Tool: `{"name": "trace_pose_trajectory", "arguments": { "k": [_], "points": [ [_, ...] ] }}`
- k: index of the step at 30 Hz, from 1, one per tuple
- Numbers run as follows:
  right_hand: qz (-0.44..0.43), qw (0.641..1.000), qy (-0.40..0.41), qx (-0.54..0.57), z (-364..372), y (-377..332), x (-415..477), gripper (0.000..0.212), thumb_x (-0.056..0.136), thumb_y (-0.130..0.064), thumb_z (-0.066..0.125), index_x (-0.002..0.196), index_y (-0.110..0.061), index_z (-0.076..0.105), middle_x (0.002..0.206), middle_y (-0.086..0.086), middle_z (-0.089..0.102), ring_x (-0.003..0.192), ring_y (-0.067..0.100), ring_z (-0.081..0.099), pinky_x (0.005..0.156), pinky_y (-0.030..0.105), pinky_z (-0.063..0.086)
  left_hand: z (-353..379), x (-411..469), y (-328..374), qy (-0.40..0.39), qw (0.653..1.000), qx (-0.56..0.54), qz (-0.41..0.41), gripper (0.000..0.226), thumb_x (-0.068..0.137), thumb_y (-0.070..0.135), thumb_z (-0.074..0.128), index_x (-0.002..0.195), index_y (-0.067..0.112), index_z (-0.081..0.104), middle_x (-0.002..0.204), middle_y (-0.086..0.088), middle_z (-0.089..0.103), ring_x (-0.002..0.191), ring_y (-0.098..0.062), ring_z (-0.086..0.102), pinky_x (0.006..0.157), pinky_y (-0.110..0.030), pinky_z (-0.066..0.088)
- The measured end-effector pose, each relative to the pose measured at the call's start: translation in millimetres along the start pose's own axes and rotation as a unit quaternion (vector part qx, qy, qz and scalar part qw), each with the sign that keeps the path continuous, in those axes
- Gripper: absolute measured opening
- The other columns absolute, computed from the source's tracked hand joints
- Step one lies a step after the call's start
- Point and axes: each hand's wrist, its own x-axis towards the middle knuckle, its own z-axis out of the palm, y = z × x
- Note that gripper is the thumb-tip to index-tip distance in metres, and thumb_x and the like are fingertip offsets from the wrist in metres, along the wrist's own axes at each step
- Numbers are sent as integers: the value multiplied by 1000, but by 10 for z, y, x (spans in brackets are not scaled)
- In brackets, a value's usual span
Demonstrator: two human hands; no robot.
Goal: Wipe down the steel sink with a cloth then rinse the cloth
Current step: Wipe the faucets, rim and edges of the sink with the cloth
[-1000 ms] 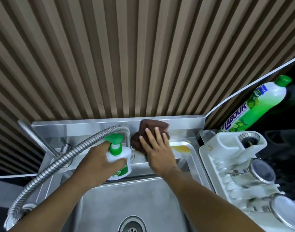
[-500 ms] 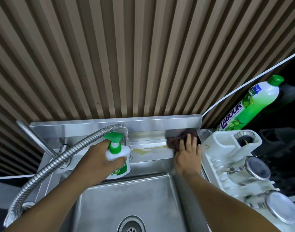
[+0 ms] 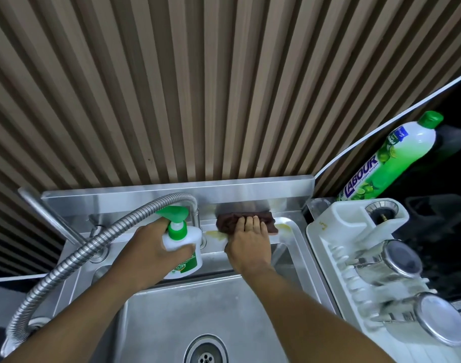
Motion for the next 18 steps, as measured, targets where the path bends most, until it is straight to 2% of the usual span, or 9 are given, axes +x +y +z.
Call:
{"name": "trace_pose_trajectory", "arguments": {
  "k": [2, 7, 11, 14, 16, 18],
  "points": [
    [36, 999, -10, 10, -84, 104, 45, 68, 99, -35, 42, 153, 1, 24, 158, 22, 31, 149, 36, 22, 124, 46, 13, -10, 1, 3, 2, 1000, 1, 5, 28, 75, 33, 83, 95, 31, 63, 90, 13, 72, 85, -9, 68, 81, -37, 56],
    [189, 979, -53, 52, -282, 538, 285, 69, 99, -36, 40, 151, 7, 27, 157, 24, 31, 147, 40, 24, 121, 48, 20, -8, -30, 24, 2, 1000, -3, 14, 27, 75, 33, 83, 93, 32, 63, 88, 15, 71, 84, -5, 67, 77, -28, 55],
    [257, 959, -74, 93, -330, 786, 525, 68, 101, -48, 35, 150, -1, 37, 159, 24, 28, 146, 41, 23, 120, 49, 20, -41, -48, 15, -3, 1000, -3, 24, 26, 76, 34, 82, 92, 33, 62, 86, 18, 69, 81, 3, 64, 70, -18, 51],
    [270, 956, -62, 97, -241, 715, 491, 80, 100, -50, 38, 154, 7, 20, 161, 24, 20, 149, 40, 17, 122, 47, 15, -52, -50, 22, -6, 999, 6, 35, 25, 76, 37, 81, 90, 34, 60, 86, 18, 68, 80, 3, 63, 66, -14, 48],
    [235, 968, -42, 76, -157, 627, 369, 81, 101, -46, 38, 153, 9, 13, 162, 25, 17, 150, 39, 14, 123, 46, 14, -49, -49, 28, -5, 999, 3, 35, 26, 76, 37, 81, 90, 33, 60, 87, 18, 68, 81, -1, 65, 67, -17, 48],
    [169, 984, -24, 57, -75, 471, 218, 75, 101, -41, 37, 154, 7, 14, 162, 24, 20, 151, 38, 14, 123, 45, 14, -39, -53, 28, -6, 999, 5, 36, 26, 76, 36, 81, 90, 32, 60, 87, 16, 68, 81, -3, 65, 68, -19, 49]
  ]
}}
